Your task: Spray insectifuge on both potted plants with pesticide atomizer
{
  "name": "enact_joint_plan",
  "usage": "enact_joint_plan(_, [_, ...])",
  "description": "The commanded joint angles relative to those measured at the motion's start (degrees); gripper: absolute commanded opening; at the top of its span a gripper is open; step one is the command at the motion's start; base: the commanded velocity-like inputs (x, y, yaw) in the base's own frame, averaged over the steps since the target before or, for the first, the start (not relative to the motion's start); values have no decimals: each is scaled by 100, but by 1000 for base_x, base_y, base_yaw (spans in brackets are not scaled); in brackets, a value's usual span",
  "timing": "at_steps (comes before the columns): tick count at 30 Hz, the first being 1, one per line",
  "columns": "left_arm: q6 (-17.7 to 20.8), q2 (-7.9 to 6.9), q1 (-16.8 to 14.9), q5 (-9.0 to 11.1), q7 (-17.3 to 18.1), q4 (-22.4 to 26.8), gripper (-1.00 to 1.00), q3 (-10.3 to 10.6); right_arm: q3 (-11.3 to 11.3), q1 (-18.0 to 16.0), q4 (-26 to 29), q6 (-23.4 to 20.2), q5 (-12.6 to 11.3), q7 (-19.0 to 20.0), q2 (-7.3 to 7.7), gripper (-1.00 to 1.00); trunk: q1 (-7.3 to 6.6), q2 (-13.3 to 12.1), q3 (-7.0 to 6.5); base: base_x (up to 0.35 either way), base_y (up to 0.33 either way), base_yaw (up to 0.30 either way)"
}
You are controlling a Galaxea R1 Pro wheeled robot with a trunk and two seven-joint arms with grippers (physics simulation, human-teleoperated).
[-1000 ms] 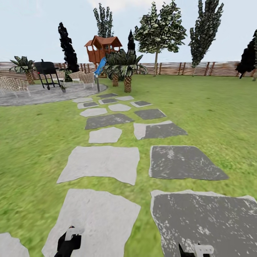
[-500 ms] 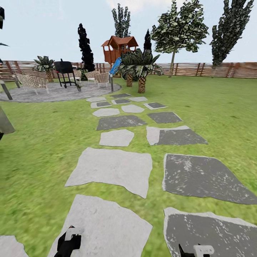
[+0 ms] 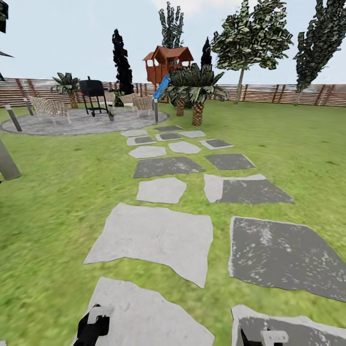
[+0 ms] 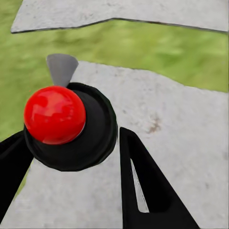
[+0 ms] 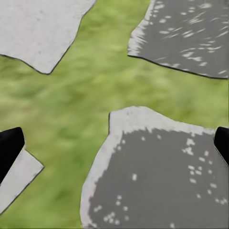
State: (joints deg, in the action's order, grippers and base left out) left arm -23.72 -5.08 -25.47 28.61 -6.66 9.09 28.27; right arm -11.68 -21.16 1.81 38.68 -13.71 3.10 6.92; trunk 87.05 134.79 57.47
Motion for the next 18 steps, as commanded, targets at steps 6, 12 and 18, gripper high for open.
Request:
enact_joint_plan(6, [-10,-2,-1,1,-44,5,-100,47,-31,-3,-12,17,-58,32,-32,100,1,3,5,341,0,0])
enact_joint_plan(12, [-10,-2,-1,3,-43,5,-100,47,-28,-3,-14,-5,-63,31,-76,100,1,3,5,341,0,0])
enact_joint_plan(18, [-10,-2,-1,4,-45,5,-100,47,-27,-2,-22,-17,-72,33,-130,100,1,3,5,341,0,0])
